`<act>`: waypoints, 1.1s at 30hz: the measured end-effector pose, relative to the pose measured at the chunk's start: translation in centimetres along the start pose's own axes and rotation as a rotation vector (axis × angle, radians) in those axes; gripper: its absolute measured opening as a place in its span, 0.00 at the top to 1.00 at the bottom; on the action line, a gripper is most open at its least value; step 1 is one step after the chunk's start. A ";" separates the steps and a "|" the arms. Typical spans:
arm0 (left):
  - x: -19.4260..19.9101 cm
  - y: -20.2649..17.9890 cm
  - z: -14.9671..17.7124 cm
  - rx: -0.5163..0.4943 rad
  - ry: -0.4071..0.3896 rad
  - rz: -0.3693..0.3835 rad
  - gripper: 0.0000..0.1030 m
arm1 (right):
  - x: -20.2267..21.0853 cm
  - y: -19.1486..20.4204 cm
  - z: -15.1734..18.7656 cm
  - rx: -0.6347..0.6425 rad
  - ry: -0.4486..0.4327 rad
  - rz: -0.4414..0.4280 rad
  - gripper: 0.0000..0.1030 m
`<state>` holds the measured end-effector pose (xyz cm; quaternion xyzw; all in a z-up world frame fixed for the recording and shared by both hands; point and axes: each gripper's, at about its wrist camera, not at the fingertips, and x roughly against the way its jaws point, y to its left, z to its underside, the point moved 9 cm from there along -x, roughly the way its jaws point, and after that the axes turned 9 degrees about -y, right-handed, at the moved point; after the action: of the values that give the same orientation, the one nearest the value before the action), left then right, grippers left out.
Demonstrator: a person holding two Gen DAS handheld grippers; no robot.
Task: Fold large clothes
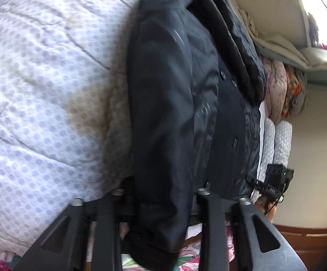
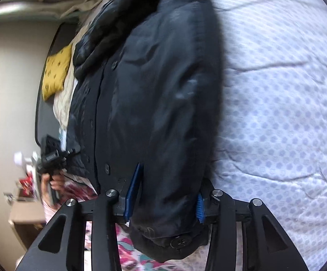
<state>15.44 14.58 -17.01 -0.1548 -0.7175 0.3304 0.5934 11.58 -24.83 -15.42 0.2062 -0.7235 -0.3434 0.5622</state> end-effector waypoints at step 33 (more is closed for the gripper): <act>5.9 -16.2 -22.4 -0.125 -0.501 0.260 0.86 | 6.8 13.1 -23.9 0.025 -0.557 -0.422 0.89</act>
<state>38.11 12.90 -0.19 -0.1954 -0.8348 0.3865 0.3398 33.65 -26.95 1.85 0.2565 -0.7948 -0.4862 0.2570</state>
